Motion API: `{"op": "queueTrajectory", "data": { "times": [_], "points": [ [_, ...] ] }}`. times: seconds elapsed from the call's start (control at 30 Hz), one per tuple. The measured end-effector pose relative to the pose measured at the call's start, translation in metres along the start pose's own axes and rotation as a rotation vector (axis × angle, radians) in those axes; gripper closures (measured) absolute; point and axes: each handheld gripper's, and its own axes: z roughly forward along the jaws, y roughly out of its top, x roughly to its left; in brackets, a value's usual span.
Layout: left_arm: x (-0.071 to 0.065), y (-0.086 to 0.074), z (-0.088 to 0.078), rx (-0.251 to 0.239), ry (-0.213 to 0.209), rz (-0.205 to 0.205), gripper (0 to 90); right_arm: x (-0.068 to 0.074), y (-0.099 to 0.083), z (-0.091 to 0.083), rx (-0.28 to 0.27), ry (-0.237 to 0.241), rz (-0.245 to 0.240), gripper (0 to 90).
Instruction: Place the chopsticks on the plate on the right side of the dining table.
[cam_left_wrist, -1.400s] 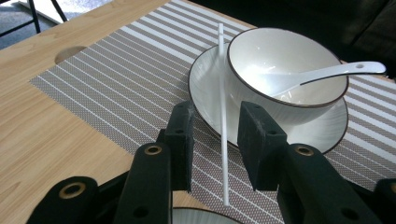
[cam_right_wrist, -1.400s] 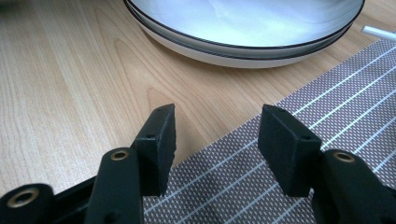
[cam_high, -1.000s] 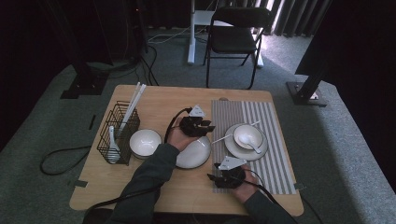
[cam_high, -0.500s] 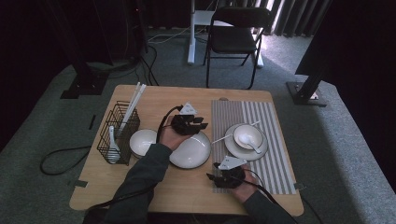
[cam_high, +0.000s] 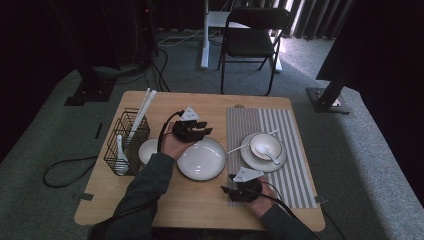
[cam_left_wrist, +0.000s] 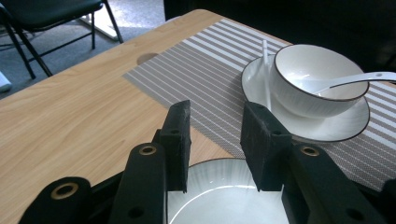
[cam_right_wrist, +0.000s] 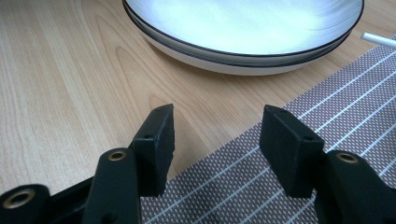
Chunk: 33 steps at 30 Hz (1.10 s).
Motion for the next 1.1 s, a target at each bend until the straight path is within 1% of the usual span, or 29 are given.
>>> {"op": "queueTrajectory", "data": {
  "times": [0.07, 0.37, 0.77, 1.1],
  "points": [
    [0.001, -0.001, -0.003, -0.002, 0.013, 0.004, 63.4, 0.0, 0.0, 0.0, -0.002, 0.0, 0.003, 44.7],
    [0.012, -0.006, -0.019, -0.018, 0.046, -0.014, 62.7, 0.0, 0.001, 0.0, -0.002, 0.008, 0.013, 44.5],
    [0.023, -0.006, -0.04, -0.038, 0.091, -0.025, 62.3, 0.001, 0.0, 0.001, 0.004, 0.01, 0.009, 44.4],
    [0.035, -0.007, -0.059, -0.054, 0.128, -0.043, 62.3, 0.001, 0.0, 0.002, 0.006, 0.012, 0.008, 44.4]
  ]
}}
